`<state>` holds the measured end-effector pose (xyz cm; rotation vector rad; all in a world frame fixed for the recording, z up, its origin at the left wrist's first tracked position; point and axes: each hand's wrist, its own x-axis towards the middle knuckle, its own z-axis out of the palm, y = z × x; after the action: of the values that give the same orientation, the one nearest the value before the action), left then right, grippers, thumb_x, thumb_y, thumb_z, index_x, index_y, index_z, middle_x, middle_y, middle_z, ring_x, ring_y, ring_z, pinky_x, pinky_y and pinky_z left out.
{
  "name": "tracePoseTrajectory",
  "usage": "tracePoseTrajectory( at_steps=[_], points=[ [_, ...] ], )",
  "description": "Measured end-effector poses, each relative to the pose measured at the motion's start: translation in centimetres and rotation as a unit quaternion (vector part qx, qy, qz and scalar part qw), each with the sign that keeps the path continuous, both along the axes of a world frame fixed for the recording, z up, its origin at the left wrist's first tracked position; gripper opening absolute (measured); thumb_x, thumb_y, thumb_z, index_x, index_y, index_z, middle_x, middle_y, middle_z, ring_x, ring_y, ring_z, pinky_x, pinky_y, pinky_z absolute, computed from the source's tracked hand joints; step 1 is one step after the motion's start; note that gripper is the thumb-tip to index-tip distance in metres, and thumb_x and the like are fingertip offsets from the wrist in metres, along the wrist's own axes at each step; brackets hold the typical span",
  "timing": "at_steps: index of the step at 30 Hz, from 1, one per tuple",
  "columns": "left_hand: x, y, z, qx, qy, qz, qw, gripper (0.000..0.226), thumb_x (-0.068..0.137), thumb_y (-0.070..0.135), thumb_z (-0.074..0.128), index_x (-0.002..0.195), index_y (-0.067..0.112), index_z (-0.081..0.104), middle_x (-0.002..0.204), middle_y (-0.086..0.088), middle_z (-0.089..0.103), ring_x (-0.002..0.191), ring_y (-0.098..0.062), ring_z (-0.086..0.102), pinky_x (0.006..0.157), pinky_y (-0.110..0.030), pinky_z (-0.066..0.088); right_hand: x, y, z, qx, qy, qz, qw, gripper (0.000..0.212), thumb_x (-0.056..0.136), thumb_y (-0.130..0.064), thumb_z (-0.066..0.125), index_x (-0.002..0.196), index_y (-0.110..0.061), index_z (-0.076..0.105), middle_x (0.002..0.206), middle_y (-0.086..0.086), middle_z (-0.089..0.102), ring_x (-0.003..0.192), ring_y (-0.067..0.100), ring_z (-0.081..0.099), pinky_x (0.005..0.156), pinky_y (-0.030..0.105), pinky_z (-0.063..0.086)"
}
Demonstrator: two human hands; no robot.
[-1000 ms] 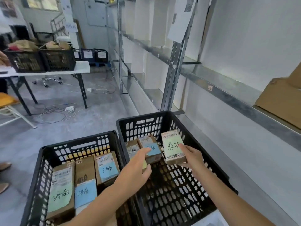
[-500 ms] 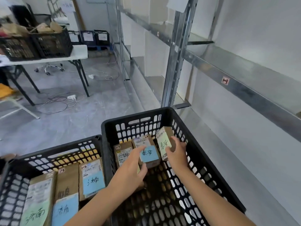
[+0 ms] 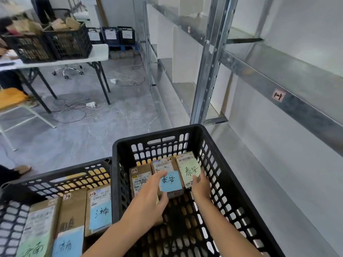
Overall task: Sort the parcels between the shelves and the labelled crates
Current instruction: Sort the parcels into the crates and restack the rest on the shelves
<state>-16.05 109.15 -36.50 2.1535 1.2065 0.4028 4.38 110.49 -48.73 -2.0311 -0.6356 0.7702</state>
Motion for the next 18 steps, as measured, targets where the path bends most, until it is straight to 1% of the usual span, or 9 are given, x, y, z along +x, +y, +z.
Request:
tracePoseTrajectory(
  at_steps=[2, 4, 5, 8, 9, 12, 14, 16, 18],
  points=[
    [0.1, 0.0, -0.1, 0.004, 0.000, 0.000, 1.000, 0.055, 0.101, 0.032, 0.051, 0.148, 0.039, 0.024, 0.155, 0.022, 0.030, 0.122, 0.028, 0.019, 0.087, 0.014, 0.009, -0.4, 0.2, -0.6, 0.005, -0.004, -0.021, 1.000, 0.043, 0.103, -0.018, 0.049, 0.145, -0.013, 0.042, 0.133, 0.012, 0.051, 0.118, 0.028, 0.059, 0.091, 0.042, 0.057],
    [0.1, 0.0, -0.2, 0.007, 0.003, 0.002, 1.000, 0.055, 0.101, 0.032, 0.051, 0.148, 0.040, 0.024, 0.155, 0.023, 0.030, 0.126, 0.022, 0.018, 0.089, 0.013, 0.010, -0.8, 0.4, -0.9, 0.019, -0.005, -0.035, 0.999, 0.038, 0.099, -0.018, 0.057, 0.134, -0.006, 0.047, 0.129, 0.013, 0.053, 0.118, 0.029, 0.059, 0.088, 0.044, 0.059],
    [0.0, 0.1, -0.2, 0.006, 0.004, 0.002, 1.000, 0.055, 0.101, 0.031, 0.050, 0.149, 0.039, 0.025, 0.155, 0.023, 0.030, 0.128, 0.021, 0.018, 0.089, 0.013, 0.010, -1.0, 0.4, -1.0, 0.028, -0.006, -0.040, 0.999, 0.039, 0.098, -0.017, 0.059, 0.133, -0.005, 0.046, 0.129, 0.013, 0.052, 0.117, 0.028, 0.059, 0.087, 0.043, 0.060],
    [-0.2, 0.2, -0.3, 0.001, 0.007, 0.008, 1.000, 0.054, 0.102, 0.030, 0.049, 0.149, 0.038, 0.024, 0.155, 0.023, 0.030, 0.128, 0.020, 0.020, 0.094, 0.010, 0.009, -1.7, 0.1, -1.6, 0.050, -0.017, -0.032, 0.998, 0.054, 0.096, -0.012, 0.062, 0.144, -0.008, 0.037, 0.136, 0.009, 0.039, 0.111, 0.016, 0.055, 0.086, 0.030, 0.058],
    [-0.2, 0.2, -0.4, -0.001, 0.007, 0.011, 1.000, 0.054, 0.102, 0.031, 0.049, 0.149, 0.039, 0.024, 0.155, 0.024, 0.030, 0.129, 0.019, 0.020, 0.094, 0.010, 0.011, -1.7, 0.0, -1.8, 0.041, -0.015, -0.023, 0.999, 0.058, 0.096, -0.010, 0.062, 0.147, -0.009, 0.035, 0.139, 0.009, 0.036, 0.110, 0.015, 0.053, 0.087, 0.028, 0.056],
    [0.0, 0.2, -0.4, -0.009, 0.004, 0.011, 1.000, 0.052, 0.102, 0.031, 0.048, 0.148, 0.041, 0.024, 0.155, 0.023, 0.030, 0.130, 0.015, 0.022, 0.086, 0.014, 0.014, -1.0, -0.2, -2.5, -0.027, -0.011, 0.020, 0.999, 0.058, 0.098, -0.010, 0.058, 0.150, -0.005, 0.033, 0.143, 0.015, 0.035, 0.117, 0.023, 0.055, 0.095, 0.033, 0.054],
    [0.2, 0.3, -0.3, -0.008, 0.011, 0.008, 1.000, 0.052, 0.102, 0.031, 0.048, 0.148, 0.040, 0.024, 0.155, 0.023, 0.030, 0.134, 0.013, 0.024, 0.086, 0.014, 0.015, -0.3, -0.4, -2.5, -0.055, -0.016, 0.054, 0.997, 0.058, 0.099, -0.014, 0.056, 0.151, -0.005, 0.032, 0.142, 0.016, 0.036, 0.119, 0.027, 0.055, 0.098, 0.038, 0.053],
    [0.3, 0.4, -0.3, 0.003, 0.023, 0.002, 1.000, 0.051, 0.102, 0.033, 0.047, 0.148, 0.039, 0.024, 0.156, 0.021, 0.030, 0.140, 0.006, 0.027, 0.091, 0.009, 0.021, 0.2, -0.8, -2.2, -0.083, -0.035, 0.080, 0.993, 0.054, 0.100, -0.022, 0.055, 0.148, -0.006, 0.034, 0.139, 0.014, 0.041, 0.117, 0.026, 0.056, 0.092, 0.039, 0.056],
    [0.5, 0.4, -0.1, 0.015, 0.037, -0.010, 0.999, 0.048, 0.103, 0.034, 0.046, 0.146, 0.040, 0.025, 0.156, 0.019, 0.032, 0.142, 0.002, 0.030, 0.095, 0.002, 0.030, 0.6, -1.5, -1.3, -0.125, -0.082, 0.098, 0.984, 0.046, 0.098, -0.028, 0.058, 0.137, -0.010, 0.042, 0.132, 0.008, 0.049, 0.111, 0.023, 0.059, 0.079, 0.036, 0.057]
  ],
)
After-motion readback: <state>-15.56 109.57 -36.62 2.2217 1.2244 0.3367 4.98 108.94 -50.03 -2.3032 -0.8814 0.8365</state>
